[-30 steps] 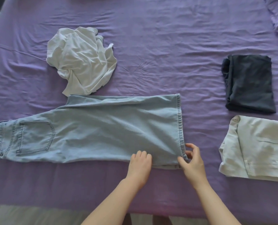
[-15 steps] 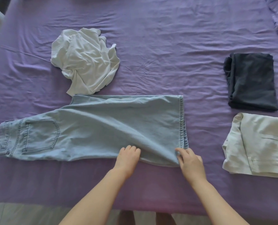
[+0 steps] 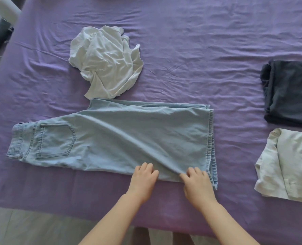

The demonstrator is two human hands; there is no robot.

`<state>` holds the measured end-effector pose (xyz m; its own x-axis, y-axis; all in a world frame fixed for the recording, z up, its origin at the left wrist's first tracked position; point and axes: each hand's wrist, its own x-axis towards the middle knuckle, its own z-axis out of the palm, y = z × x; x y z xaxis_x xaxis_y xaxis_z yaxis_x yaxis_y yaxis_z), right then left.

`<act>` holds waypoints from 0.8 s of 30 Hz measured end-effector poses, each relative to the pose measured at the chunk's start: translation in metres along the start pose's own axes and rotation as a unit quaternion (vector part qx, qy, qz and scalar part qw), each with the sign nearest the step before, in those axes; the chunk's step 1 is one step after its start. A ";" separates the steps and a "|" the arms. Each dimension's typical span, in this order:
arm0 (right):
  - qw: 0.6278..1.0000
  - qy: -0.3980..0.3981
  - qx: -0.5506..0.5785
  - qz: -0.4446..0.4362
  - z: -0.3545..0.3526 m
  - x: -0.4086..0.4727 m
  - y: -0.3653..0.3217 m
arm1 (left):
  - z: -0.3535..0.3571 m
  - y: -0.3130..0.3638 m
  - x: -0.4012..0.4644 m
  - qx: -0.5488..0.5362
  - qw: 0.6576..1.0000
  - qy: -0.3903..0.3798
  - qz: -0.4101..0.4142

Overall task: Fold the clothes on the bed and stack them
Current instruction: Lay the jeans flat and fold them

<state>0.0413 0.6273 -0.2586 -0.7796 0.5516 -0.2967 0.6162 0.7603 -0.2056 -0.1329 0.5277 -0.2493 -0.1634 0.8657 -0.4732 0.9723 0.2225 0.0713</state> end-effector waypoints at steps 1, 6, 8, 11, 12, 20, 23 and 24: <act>1.000 0.003 -0.014 0.012 -0.003 0.002 -0.003 | 0.001 -0.007 -0.003 -0.001 1.000 0.020 -0.015; 0.989 0.041 -0.008 -0.142 -0.001 0.019 -0.043 | 0.006 -0.045 -0.009 -0.004 0.991 0.035 -0.126; 0.982 0.019 -0.015 -0.189 0.004 0.028 -0.060 | 0.002 -0.057 -0.009 -0.013 0.987 0.031 -0.157; 0.988 -0.071 -0.036 -0.130 0.007 0.047 -0.077 | 0.002 -0.072 -0.007 -0.026 0.989 0.000 -0.146; 0.990 -0.097 -0.028 -0.099 0.001 0.053 -0.083 | 0.001 -0.076 -0.007 -0.017 0.991 -0.019 -0.129; 0.996 -0.073 0.001 -0.044 -0.039 0.105 -0.109 | -0.003 -0.092 -0.015 -0.106 0.992 -0.007 -0.069; 0.998 0.046 0.043 -0.013 -0.044 0.141 -0.114 | 0.003 -0.104 -0.007 -0.080 0.985 0.118 -0.097; 0.996 0.057 0.063 0.000 -0.046 0.152 -0.116 | 0.001 -0.106 -0.003 -0.084 0.985 0.106 -0.111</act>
<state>-0.1536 0.6392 -0.2367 -0.7832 0.5923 -0.1893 0.6193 0.7159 -0.3225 -0.2358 0.5009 -0.2561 -0.4177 0.8572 -0.3014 0.8698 0.4731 0.1401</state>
